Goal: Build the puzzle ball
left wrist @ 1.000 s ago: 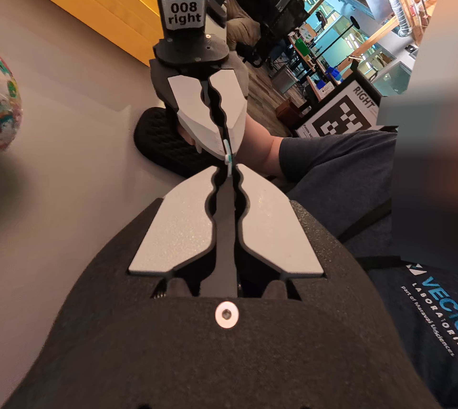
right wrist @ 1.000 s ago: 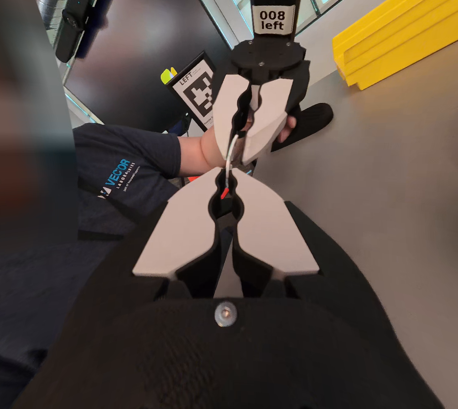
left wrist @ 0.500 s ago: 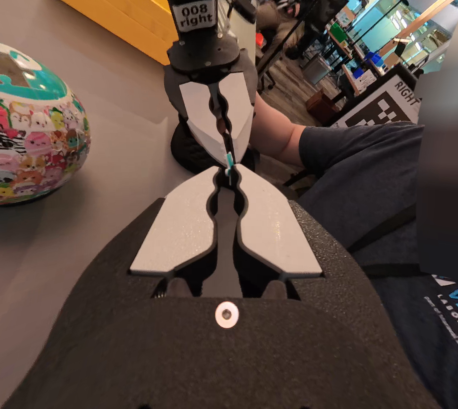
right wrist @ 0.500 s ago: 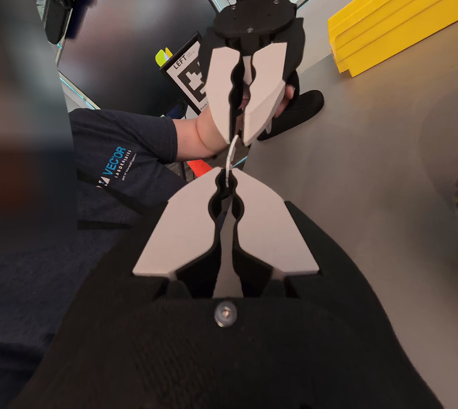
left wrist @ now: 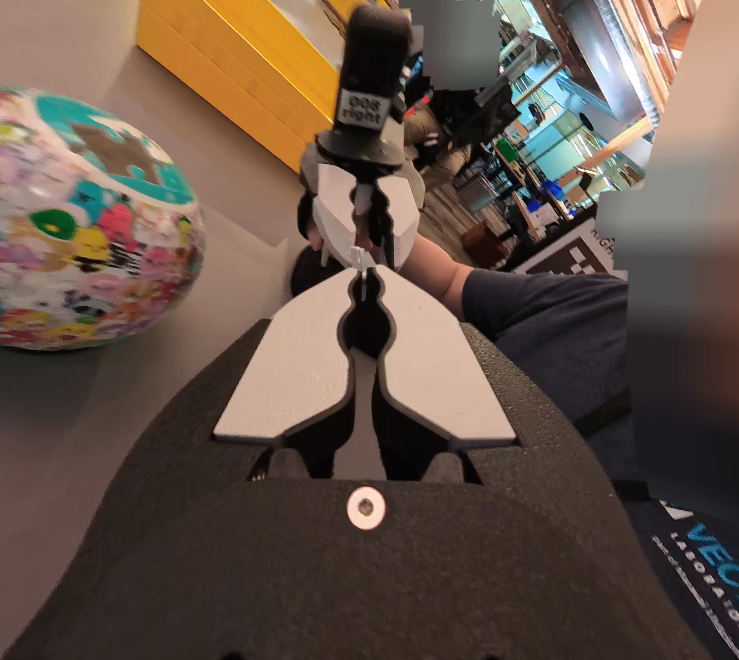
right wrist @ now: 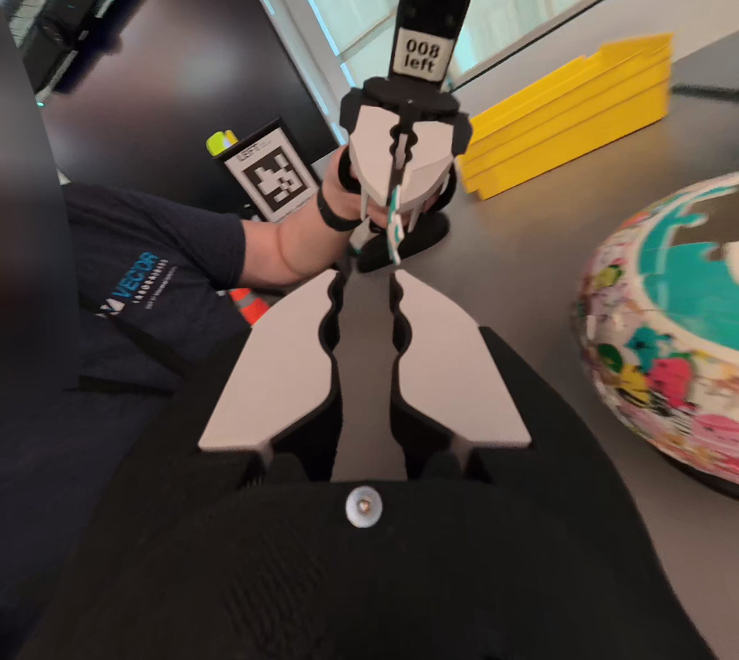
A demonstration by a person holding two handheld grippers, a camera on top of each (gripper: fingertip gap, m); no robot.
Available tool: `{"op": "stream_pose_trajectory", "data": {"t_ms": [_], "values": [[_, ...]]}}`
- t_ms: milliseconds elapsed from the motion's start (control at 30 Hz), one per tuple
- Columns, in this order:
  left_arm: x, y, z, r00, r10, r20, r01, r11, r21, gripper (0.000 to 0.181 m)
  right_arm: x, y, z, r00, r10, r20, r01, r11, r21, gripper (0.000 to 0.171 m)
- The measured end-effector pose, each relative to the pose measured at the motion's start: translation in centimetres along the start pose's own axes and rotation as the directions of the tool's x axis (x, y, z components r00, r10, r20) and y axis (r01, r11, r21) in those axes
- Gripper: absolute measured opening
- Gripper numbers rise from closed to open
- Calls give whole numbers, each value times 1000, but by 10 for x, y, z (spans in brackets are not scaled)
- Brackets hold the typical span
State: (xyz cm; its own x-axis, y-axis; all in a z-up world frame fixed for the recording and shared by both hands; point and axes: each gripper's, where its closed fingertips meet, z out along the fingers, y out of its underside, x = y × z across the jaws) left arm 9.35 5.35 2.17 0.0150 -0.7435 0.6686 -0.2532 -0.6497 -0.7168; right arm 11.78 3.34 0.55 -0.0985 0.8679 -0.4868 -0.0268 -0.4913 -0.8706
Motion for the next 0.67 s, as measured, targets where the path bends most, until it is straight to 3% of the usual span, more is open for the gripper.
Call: {"op": "stream_pose_trajectory", "data": {"t_ms": [100,233,467,667], "values": [[-14,-20,-4,999,-32,30,30,998,50,2,16,-9,-13,976,-144,-163,150,988,23,22],[-34,-38,0,994,-105,34,103,994,41,2,41,-12,-27,895,-289,-340,275,957,-90,22],[-59,-58,11,980,-195,33,195,981,-15,2,66,-29,-46,868,-339,-362,291,939,-181,22],[-66,-68,12,960,-279,-24,280,960,20,2,80,-48,-41,850,-403,-340,351,914,-205,22]]}}
